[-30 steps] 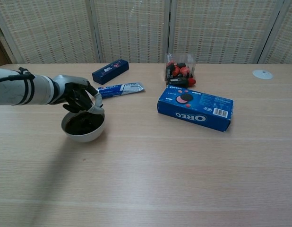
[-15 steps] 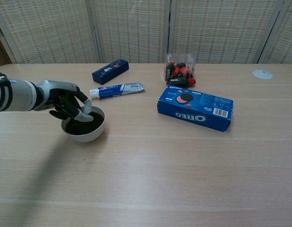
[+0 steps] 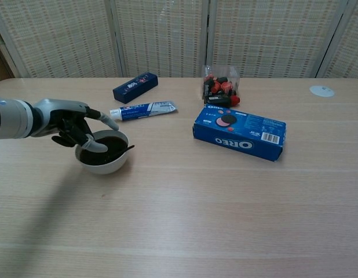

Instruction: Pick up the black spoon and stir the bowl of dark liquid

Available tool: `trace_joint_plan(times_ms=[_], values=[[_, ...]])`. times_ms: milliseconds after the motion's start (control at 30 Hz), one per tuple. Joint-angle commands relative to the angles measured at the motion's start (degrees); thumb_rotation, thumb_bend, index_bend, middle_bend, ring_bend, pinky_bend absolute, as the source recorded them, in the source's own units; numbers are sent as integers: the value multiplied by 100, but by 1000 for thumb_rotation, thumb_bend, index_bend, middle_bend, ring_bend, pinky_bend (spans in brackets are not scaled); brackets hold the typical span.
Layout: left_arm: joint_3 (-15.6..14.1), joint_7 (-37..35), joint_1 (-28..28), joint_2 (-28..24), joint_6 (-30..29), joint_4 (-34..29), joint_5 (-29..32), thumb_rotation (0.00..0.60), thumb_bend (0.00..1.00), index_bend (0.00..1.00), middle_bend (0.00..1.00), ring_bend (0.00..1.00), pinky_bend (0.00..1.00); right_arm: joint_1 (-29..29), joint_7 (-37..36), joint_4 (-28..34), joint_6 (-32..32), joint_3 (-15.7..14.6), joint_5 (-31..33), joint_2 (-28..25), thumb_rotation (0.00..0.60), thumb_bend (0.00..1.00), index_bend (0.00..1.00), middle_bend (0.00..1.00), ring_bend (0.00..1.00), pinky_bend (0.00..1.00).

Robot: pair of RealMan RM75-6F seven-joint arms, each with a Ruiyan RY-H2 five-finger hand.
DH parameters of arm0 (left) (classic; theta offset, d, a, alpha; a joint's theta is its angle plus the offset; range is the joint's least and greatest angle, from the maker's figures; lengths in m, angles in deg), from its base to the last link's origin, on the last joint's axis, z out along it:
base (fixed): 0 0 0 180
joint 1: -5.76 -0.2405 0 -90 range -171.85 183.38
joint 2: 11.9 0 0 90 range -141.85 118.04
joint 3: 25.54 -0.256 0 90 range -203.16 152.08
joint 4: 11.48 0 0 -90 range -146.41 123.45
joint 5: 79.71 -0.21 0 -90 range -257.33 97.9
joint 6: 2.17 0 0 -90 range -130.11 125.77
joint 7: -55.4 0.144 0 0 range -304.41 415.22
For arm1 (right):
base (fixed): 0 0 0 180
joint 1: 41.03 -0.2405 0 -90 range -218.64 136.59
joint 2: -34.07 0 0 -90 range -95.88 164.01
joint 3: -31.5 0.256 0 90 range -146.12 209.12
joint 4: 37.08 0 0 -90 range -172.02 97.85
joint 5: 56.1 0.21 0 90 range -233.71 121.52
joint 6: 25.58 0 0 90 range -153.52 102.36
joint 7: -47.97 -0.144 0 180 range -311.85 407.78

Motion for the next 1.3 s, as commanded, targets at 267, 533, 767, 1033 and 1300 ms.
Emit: trace_joint_plan(times_ms=[267, 533, 767, 1033, 1300], values=[[177, -285, -356, -410, -317, -377, -407, 600, 284, 115, 1000, 1000, 1000, 17, -9, 14, -39, 7, 11, -33, 600, 260, 26, 157, 58, 144], [88, -86, -913, -991, -1347, -723, -949, 600, 284, 195, 855, 820, 969, -13, 35, 49, 47, 8, 46, -104, 600, 260, 26, 157, 58, 144], [-282, 700, -1696, -850, -3374, -806, -1848, 600, 284, 269, 513, 473, 786, -111, 43, 121, 269, -36, 31, -139, 600, 263, 26, 162, 57, 144], [-761, 1799, -2429, -722, -4825, -873, -2759, 600, 284, 249, 226, 186, 403, -174, 74, 142, 341, -57, -15, -111, 600, 265, 26, 162, 57, 144], [-1039, 2460, -3007, -664, -5632, -1170, -3538, 600, 284, 228, 189, 160, 335, -180, -77, 49, 363, -108, -53, -33, 600, 265, 26, 162, 57, 144]])
